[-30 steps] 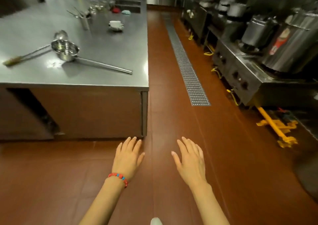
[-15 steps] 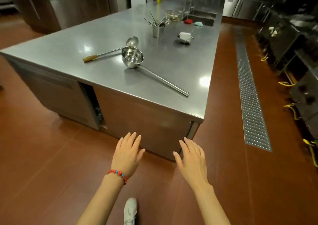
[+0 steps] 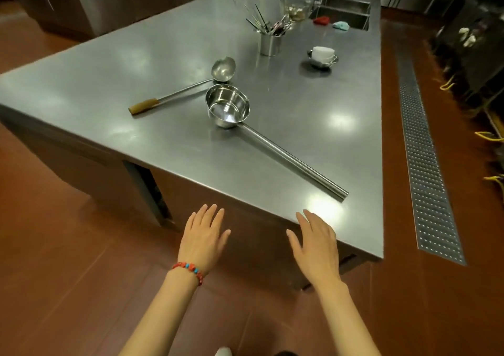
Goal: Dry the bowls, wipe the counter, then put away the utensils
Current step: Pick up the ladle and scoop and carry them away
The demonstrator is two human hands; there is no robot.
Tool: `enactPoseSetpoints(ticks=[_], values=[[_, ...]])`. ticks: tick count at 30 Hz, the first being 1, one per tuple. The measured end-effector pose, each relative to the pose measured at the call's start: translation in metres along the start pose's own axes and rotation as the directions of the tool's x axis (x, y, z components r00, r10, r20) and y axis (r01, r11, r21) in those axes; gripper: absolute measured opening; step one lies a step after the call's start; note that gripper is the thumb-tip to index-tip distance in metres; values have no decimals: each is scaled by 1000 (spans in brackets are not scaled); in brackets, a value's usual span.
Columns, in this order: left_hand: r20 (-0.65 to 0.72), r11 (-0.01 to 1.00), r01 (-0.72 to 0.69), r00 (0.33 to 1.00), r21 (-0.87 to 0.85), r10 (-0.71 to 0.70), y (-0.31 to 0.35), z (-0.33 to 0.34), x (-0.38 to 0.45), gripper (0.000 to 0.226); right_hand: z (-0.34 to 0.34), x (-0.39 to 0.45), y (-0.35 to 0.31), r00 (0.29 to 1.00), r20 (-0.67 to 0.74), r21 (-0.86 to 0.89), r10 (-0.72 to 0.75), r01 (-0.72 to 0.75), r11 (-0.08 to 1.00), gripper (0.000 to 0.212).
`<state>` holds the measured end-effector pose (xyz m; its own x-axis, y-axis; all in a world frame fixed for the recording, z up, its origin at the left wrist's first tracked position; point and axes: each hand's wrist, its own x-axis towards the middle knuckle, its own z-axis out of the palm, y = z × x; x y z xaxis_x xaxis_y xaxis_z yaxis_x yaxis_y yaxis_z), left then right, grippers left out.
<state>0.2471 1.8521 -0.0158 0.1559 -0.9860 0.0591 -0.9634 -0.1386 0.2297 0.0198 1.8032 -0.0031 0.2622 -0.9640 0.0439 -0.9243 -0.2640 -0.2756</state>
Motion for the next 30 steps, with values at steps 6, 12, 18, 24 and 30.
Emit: enactPoseSetpoints(ticks=[6,12,18,24,30], values=[[-46,1000,20,999,-21,-21,-4,8,81,48,13,90,16,1000,11,60,23,-24,998,48],[-33,997,53,998,-47,-54,4,20,157,49,25,179,47,998,55,77,38,-43,996,50],[-12,995,74,997,-70,-75,9,24,204,49,39,235,81,979,168,41,119,-127,991,48],[26,994,78,997,-79,-76,3,30,227,47,45,254,92,933,295,-23,206,-209,978,33],[48,985,106,994,-134,-101,-5,27,239,46,35,261,68,846,508,397,164,-399,827,14]])
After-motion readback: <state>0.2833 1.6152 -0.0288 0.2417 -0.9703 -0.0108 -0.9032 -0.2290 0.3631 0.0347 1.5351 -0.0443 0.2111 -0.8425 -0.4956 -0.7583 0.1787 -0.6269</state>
